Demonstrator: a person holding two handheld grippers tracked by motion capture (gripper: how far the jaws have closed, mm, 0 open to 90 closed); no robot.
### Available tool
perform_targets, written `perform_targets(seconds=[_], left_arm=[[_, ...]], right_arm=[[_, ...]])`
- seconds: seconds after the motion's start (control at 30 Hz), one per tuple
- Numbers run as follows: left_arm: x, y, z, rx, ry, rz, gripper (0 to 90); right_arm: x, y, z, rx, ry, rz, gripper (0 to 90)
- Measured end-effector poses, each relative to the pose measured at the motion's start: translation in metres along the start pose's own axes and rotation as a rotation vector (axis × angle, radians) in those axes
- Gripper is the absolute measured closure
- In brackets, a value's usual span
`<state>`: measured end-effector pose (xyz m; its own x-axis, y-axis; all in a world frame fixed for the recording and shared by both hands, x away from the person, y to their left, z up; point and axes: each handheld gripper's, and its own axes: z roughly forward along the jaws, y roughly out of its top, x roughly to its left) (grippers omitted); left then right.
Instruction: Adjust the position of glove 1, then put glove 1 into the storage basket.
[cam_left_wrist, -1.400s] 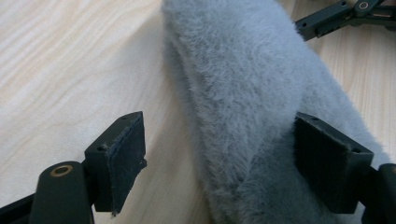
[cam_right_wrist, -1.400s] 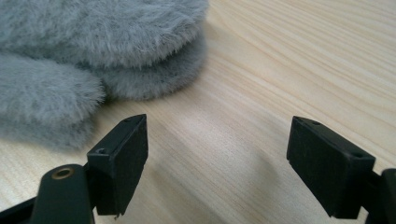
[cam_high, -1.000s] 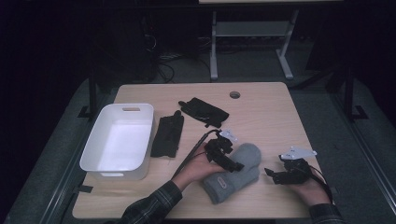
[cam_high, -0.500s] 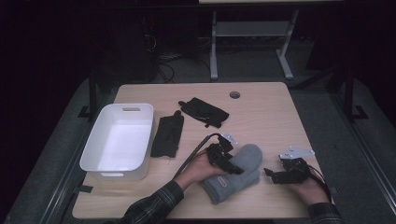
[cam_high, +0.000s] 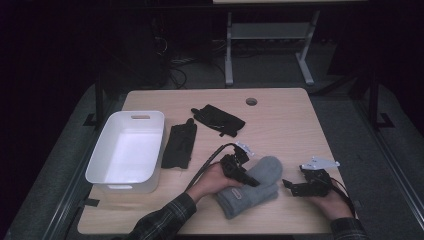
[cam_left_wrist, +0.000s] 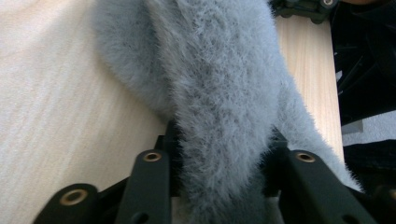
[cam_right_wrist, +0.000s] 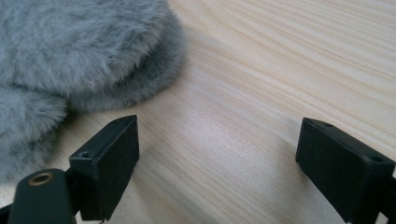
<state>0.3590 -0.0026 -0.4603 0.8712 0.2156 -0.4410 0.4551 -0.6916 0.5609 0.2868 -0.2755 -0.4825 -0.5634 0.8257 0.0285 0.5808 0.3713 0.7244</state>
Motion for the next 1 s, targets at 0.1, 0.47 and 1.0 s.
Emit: perform_targets(seconds=[0.1,0.47,1.0], left_arm=[[-0.001,0.001,-0.001,0.005,0.009,-0.004,69.3],[-0.006,0.003,-0.018,-0.015,0.032,-0.002,72.0],[-0.018,0.006,-0.067,-0.119,0.118,0.012,73.0]], right_arm=[[0.000,0.000,0.000,0.001,0.002,-0.003,13.2],[0.001,0.000,0.000,0.003,0.007,-0.006,13.1],[0.001,0.001,0.001,0.005,0.014,-0.014,12.8]])
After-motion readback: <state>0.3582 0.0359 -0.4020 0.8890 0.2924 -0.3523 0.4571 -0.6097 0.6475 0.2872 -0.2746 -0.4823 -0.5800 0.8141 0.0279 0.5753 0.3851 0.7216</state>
